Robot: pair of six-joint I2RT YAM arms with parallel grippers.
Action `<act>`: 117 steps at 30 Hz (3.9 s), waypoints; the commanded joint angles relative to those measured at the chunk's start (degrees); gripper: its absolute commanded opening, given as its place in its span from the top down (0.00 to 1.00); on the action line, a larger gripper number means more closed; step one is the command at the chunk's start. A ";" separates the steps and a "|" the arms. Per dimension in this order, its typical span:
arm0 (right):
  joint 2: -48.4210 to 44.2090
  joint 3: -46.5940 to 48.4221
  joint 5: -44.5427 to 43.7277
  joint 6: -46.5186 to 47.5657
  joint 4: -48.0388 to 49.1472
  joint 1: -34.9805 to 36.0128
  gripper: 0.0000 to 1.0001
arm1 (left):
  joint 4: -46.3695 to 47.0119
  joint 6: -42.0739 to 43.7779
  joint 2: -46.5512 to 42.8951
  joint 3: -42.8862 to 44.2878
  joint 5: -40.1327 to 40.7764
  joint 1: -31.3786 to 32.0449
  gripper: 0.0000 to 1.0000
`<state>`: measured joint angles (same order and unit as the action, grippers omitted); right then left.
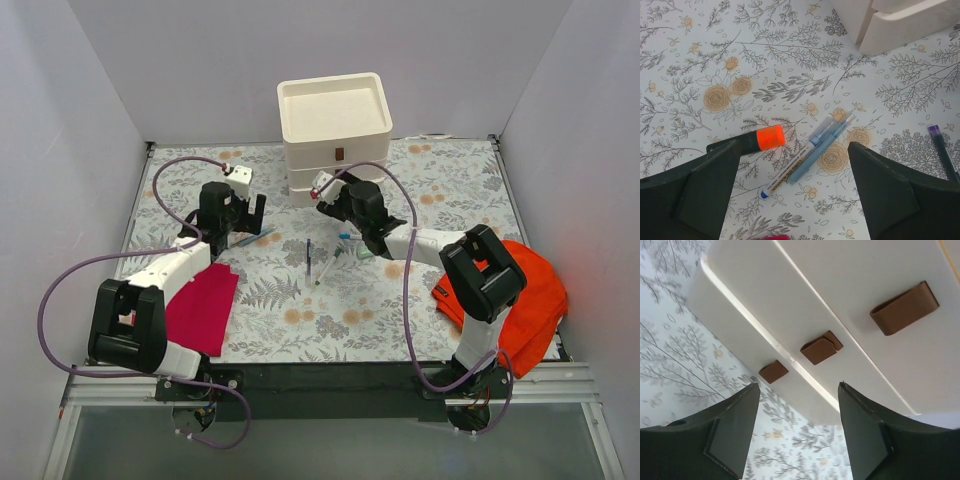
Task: Sort the stationery into containers
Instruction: Close the drawer in the storage box, then open the drawer in the storage box.
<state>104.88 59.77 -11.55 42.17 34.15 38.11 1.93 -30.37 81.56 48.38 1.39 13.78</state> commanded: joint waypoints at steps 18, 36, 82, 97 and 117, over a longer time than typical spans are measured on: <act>2.95 15.11 -7.68 -57.65 -16.40 -1.63 0.54 | 14.06 -1.36 -9.49 -14.89 8.54 3.44 0.14; 9.02 19.77 -13.23 -51.32 -9.72 -1.72 0.58 | 15.56 -2.50 -8.17 -15.33 9.25 3.89 0.14; 9.72 17.83 -14.38 -48.24 -5.94 -1.19 0.51 | 17.05 -2.59 -8.08 -18.15 8.90 4.68 0.15; 12.80 20.83 -15.26 -47.18 -3.13 -2.07 0.65 | 17.58 -3.12 -6.85 -18.23 8.72 4.68 0.15; 1.82 8.44 -11.74 -45.78 -4.27 1.09 0.99 | 18.10 -4.26 -6.94 -19.29 7.58 4.68 0.15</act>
<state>110.63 70.30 -24.23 -4.16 28.49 38.00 18.68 -34.11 74.78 29.89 9.58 18.24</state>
